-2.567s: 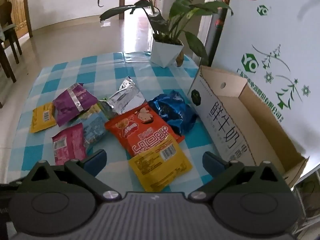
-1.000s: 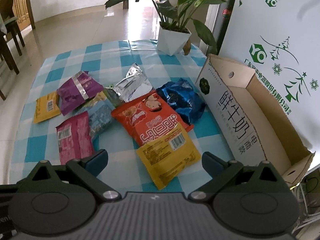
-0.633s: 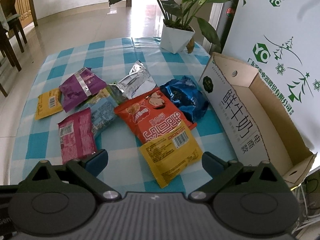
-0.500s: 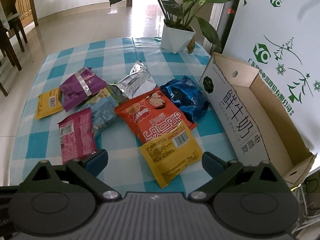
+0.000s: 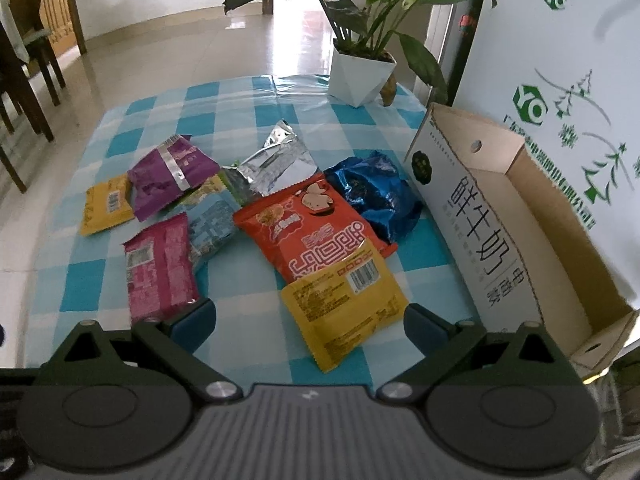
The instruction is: Organize snacks
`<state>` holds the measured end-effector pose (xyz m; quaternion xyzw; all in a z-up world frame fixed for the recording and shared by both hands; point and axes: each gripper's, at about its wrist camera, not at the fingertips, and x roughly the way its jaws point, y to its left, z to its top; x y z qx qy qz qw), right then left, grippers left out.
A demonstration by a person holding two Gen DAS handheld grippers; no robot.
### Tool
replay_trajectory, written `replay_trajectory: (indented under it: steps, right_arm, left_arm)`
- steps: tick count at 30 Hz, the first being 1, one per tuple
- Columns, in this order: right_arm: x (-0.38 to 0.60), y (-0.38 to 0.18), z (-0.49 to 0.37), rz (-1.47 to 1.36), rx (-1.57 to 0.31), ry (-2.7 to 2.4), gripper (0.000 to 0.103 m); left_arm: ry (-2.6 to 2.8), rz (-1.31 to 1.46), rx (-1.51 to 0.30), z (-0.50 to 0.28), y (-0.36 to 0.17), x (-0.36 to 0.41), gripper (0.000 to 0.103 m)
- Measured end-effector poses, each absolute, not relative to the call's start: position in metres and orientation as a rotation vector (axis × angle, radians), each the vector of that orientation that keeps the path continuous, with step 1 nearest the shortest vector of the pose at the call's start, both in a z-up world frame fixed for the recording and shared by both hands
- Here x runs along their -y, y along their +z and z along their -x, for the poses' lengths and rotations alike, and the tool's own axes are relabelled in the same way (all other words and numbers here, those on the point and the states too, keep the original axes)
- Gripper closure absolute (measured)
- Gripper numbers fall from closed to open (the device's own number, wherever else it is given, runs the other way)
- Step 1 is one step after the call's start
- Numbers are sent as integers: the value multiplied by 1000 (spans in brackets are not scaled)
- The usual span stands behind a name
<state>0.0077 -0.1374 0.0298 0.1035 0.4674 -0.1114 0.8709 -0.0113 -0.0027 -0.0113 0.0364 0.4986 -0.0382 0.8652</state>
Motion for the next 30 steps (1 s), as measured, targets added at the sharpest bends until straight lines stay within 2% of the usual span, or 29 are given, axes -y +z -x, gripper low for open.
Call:
replay_trajectory:
  steps: [7,14,18,27,30]
  right_arm:
    - [168,43,12,-294,-903,-139,2]
    - [192,44,19,-218,-862,-67,11]
    - [200,35,8,-219,-878,-19,16]
    - [193,13,-32,-91,-906,80,18]
    - [199,1,-32,-167,-958,90,20]
  left_arm:
    - [-78,-38,-1059,2,-4,-27,2]
    - [-56,-43,-1048,-18,5,-53,3]
    - [-109,-5,-1070,-29,0,-45,3]
    - [-172,5,-1056,-49,-17,-8,3]
    - [-202,6,-1053,-55,-23,1,2]
